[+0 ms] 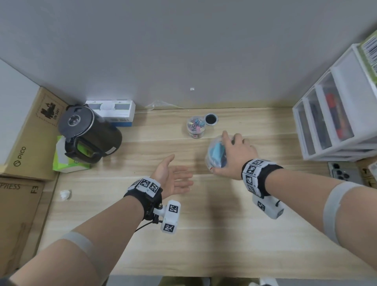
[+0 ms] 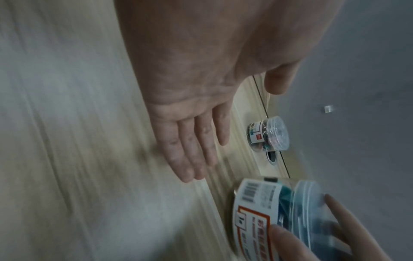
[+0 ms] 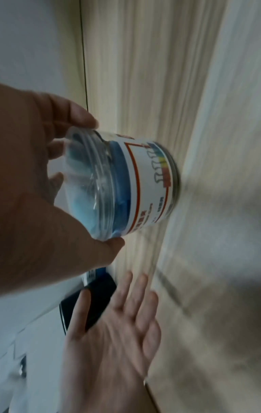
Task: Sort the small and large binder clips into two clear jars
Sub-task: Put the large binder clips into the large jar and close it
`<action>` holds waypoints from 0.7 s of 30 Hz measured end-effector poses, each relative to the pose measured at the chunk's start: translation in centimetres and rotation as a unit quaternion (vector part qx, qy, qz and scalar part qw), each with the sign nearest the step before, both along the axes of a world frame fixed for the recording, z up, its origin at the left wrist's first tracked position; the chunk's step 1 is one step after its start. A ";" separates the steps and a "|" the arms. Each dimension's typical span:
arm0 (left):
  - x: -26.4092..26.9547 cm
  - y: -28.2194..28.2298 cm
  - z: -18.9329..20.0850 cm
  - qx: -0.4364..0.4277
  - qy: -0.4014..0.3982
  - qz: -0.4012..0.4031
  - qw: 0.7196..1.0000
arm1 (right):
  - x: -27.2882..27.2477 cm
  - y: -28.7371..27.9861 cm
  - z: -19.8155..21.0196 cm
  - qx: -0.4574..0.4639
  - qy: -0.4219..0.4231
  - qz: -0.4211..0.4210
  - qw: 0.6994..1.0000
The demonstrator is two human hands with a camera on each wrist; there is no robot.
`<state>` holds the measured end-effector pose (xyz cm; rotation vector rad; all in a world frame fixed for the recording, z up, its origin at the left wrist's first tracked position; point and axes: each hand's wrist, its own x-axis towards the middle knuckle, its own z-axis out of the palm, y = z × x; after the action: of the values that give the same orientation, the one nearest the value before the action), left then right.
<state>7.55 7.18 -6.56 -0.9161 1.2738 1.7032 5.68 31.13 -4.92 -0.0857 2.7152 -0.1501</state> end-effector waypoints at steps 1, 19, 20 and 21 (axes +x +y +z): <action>-0.1 -0.2 -0.1 -0.005 0.000 -0.003 1.000 | -0.7 0.7 -0.2 0.013 0.008 0.000 1.000; -1.1 -1.5 -1.4 -0.039 -0.013 0.017 0.999 | -10.3 2.4 -1.6 0.022 -0.010 -0.004 1.000; -1.1 -1.7 -1.6 -0.038 -0.014 0.021 0.999 | -10.3 2.4 -1.7 0.025 -0.009 -0.001 1.000; -1.0 -1.8 -1.3 -0.042 -0.013 0.020 0.999 | -10.3 2.4 -1.8 0.026 -0.009 0.002 1.000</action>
<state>6.57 5.42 -7.85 -1.0157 1.3273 1.6742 -4.64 33.52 -6.69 -0.0750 2.6989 -0.0775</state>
